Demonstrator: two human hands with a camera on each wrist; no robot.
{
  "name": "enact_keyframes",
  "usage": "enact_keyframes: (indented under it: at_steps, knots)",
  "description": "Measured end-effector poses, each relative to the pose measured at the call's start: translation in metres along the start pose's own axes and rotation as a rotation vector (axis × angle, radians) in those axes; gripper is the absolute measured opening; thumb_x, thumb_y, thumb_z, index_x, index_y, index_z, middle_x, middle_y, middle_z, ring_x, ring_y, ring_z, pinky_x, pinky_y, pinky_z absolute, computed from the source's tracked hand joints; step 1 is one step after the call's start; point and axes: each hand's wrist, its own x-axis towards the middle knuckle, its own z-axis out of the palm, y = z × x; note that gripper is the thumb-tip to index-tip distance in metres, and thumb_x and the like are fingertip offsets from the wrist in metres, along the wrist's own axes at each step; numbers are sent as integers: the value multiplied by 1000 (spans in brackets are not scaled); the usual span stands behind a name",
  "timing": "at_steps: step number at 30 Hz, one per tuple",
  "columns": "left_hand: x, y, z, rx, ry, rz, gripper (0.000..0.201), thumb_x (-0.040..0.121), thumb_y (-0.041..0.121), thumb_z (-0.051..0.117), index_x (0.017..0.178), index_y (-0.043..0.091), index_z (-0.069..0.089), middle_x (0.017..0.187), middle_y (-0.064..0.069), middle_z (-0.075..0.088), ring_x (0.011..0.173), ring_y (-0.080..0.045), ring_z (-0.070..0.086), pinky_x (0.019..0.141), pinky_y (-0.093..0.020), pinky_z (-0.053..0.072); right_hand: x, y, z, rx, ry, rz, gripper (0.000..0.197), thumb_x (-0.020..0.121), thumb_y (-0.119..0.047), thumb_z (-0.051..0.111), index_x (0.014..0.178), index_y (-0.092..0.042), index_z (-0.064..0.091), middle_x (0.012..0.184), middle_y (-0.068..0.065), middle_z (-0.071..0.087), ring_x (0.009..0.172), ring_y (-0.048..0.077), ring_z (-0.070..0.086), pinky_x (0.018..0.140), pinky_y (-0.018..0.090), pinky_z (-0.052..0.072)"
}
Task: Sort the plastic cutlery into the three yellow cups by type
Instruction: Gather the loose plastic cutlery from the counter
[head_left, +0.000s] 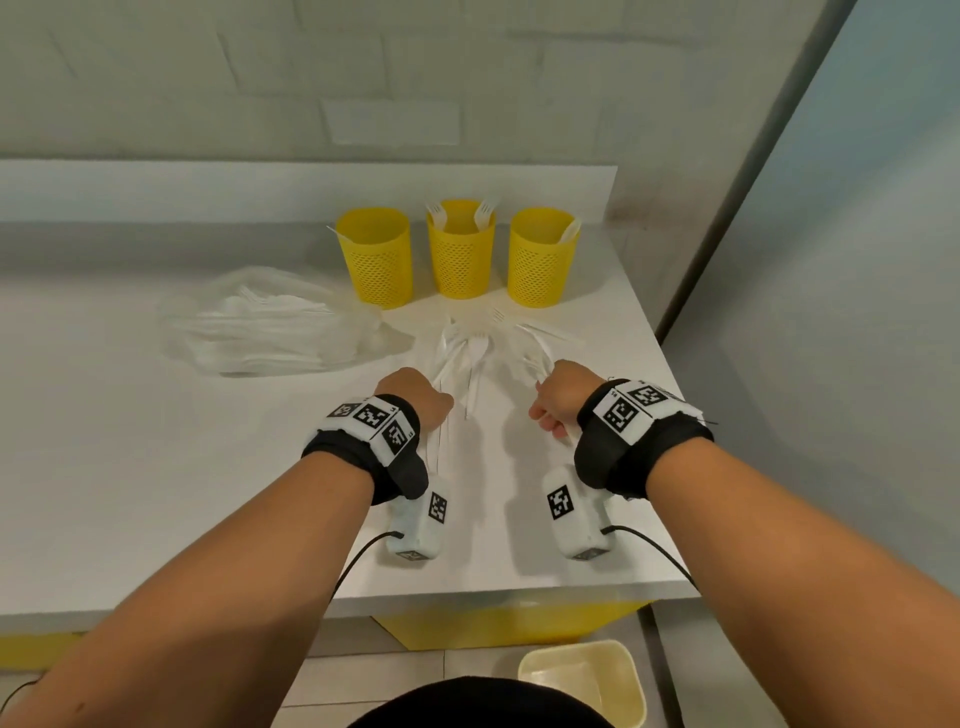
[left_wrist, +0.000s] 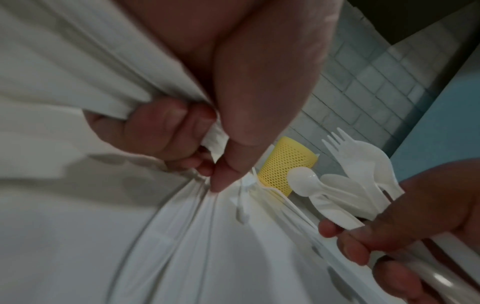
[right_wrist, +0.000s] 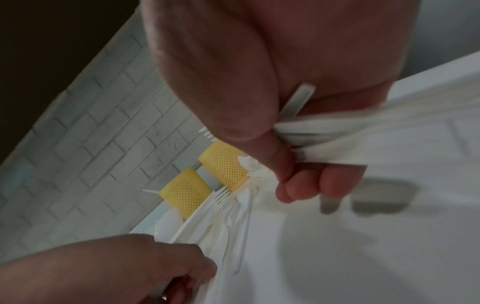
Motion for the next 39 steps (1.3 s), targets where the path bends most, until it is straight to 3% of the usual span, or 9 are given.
enact_keyframes:
  at_steps: [4,8,12,16,21,25,28,33,39]
  knots:
    - [8,4,-8,-56,34,6,34,91,34,57,75,5,48,76,-8,53,79,-29,54,68,-31,39,12,-9,4,63,9,-47,27,94,-20,52,70,-10,45,69,9,53,52,20,49,51,28,41]
    - [20,9,-16,-39,135,17,53,86,46,63,111,-1,56,111,-14,63,103,-32,61,73,-32,42,20,-15,-2,40,134,-101,51,85,-42,64,107,3,57,100,16,66,83,34,62,70,35,44]
    - [26,17,-14,84,131,13,52,83,49,67,104,3,55,111,-14,63,102,-30,62,71,-30,43,33,-21,-24,-152,255,-107,50,86,-40,64,116,-1,58,109,16,64,98,33,61,77,32,43]
    - [31,21,-12,52,115,-4,44,87,34,66,112,-1,56,115,-16,63,104,-32,61,75,-33,46,49,-26,-38,-215,330,-169,42,89,-33,60,120,-4,52,124,16,59,113,34,56,79,30,38]
    - [36,18,-18,10,65,-17,30,89,30,63,93,2,55,103,-14,59,98,-32,59,76,-32,44,66,-28,-32,-319,257,-150,39,87,-29,64,116,-6,54,121,13,60,102,30,59,74,30,39]
    - [37,9,-25,-114,49,15,44,92,35,59,114,-3,59,102,-16,63,93,-32,60,76,-34,45,71,-27,-31,-379,276,-147,29,89,-23,59,112,-5,56,122,14,60,109,32,58,76,29,40]
    - [32,3,-33,-247,96,98,42,94,37,54,114,1,61,105,-19,67,98,-39,63,81,-39,49,71,-27,-27,-402,275,-130,34,91,-25,52,116,-2,54,124,19,57,112,36,56,79,33,41]
    - [13,-6,-39,-416,79,267,23,97,27,48,109,11,59,83,-5,75,56,-8,56,54,-26,40,54,-42,-10,-328,255,-126,45,99,-16,38,138,5,29,140,26,42,127,38,46,99,39,39]
    - [0,-28,-23,-341,42,205,29,98,34,46,102,7,55,68,1,63,59,-13,57,55,-23,40,33,-55,26,-180,248,-185,39,96,-21,45,128,0,36,129,22,53,116,38,54,87,39,43]
